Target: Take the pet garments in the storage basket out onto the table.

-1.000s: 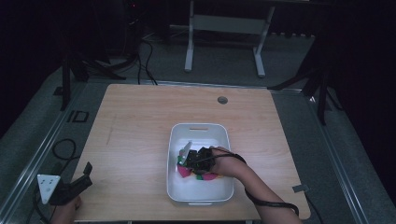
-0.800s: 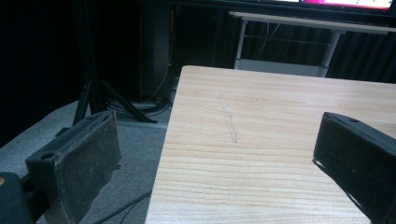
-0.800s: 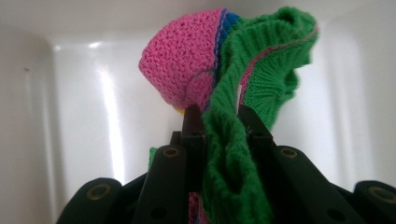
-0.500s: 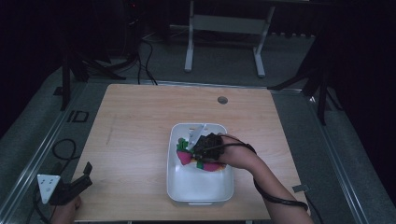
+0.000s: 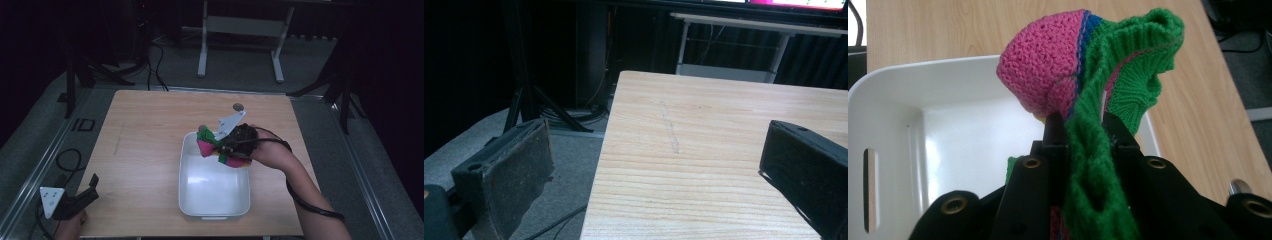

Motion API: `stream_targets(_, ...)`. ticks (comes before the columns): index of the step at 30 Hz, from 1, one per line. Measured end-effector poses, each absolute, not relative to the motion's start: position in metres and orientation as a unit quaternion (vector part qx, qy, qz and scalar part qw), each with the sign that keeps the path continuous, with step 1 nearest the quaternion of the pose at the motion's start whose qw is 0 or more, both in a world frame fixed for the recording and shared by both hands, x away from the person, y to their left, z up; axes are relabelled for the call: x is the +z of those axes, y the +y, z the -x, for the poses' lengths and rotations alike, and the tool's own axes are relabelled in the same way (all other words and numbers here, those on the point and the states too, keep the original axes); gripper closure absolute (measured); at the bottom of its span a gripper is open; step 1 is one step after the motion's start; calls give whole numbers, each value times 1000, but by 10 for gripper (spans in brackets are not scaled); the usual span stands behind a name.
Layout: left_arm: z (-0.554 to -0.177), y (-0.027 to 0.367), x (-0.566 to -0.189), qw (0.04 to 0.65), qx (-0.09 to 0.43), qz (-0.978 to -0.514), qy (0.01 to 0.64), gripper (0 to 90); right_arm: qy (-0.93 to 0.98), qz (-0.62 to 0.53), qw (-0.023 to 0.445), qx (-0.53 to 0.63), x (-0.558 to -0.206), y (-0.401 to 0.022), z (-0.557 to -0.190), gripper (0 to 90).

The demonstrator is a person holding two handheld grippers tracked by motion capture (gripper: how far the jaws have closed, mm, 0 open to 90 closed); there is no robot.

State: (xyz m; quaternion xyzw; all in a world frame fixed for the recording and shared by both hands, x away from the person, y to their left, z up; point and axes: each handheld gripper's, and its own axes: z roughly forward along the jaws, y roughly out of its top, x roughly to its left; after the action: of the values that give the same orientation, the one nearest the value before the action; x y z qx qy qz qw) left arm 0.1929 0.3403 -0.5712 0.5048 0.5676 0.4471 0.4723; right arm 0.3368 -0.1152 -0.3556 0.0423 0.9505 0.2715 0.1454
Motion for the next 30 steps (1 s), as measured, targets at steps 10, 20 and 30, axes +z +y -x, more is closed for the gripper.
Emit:
stream_targets(10,-193,340,-571,471,447,-505,568,12,945,-82,169,267,-345,-159,-344,759)
stream_targets(20,-193,339,-571,470,449,-505,568,12,934,-133,192,269,-342,-210,-352,758)
stream_targets(30,-193,339,-571,469,449,-505,569,12,924,-185,203,266,-343,-259,-356,758)
